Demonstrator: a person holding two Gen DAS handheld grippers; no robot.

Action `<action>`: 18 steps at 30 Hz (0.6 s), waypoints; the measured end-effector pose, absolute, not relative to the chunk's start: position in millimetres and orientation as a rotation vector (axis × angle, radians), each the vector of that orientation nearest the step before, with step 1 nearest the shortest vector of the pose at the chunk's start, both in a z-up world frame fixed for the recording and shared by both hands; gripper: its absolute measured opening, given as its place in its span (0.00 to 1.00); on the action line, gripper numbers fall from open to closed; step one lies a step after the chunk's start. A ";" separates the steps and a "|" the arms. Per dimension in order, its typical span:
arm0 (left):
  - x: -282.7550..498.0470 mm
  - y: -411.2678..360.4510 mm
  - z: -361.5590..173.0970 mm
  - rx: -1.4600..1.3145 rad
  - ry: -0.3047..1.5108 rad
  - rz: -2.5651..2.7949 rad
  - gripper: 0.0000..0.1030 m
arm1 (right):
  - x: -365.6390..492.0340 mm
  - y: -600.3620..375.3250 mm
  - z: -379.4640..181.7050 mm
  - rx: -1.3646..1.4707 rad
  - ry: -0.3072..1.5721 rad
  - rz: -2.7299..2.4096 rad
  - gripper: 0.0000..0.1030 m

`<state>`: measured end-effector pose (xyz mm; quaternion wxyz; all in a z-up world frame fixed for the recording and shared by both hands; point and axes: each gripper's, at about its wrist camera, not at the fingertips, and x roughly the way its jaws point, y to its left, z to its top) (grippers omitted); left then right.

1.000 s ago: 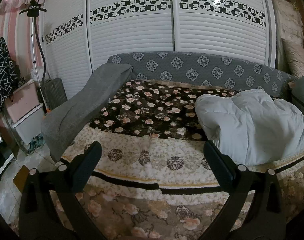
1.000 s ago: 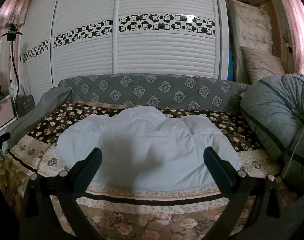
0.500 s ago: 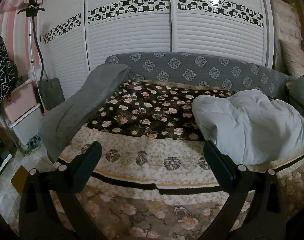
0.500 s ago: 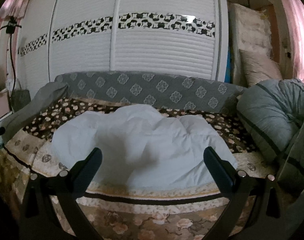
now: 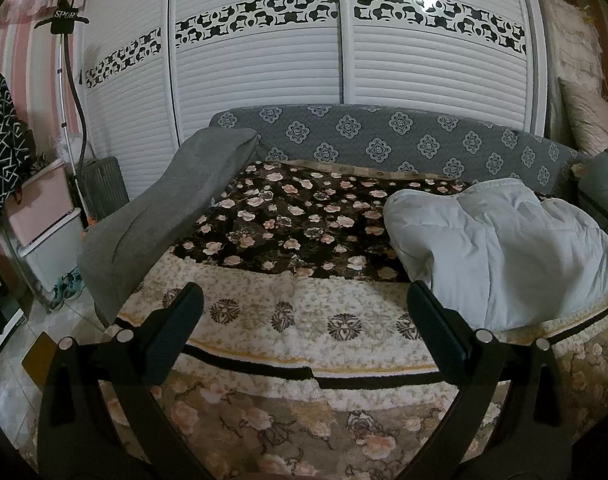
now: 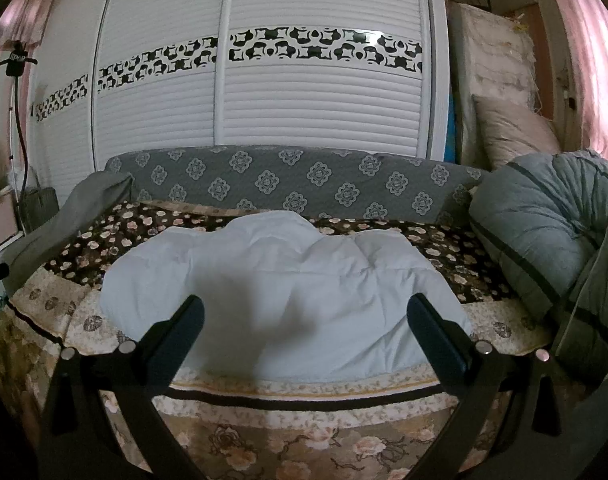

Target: Fold large clothes

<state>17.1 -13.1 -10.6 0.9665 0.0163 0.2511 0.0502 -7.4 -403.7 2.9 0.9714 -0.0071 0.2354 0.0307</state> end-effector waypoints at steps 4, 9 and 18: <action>16.4 -13.7 -10.4 0.032 0.508 0.104 0.97 | -7.7 -403.5 2.7 -0.023 0.479 0.066 0.98; 16.4 -13.8 -10.4 0.032 0.508 0.104 0.97 | -6.7 -402.1 1.9 -0.030 0.482 0.070 0.98; 20.7 -10.7 -10.9 0.034 0.512 0.099 0.97 | -6.7 -401.7 2.0 -0.031 0.482 0.072 0.98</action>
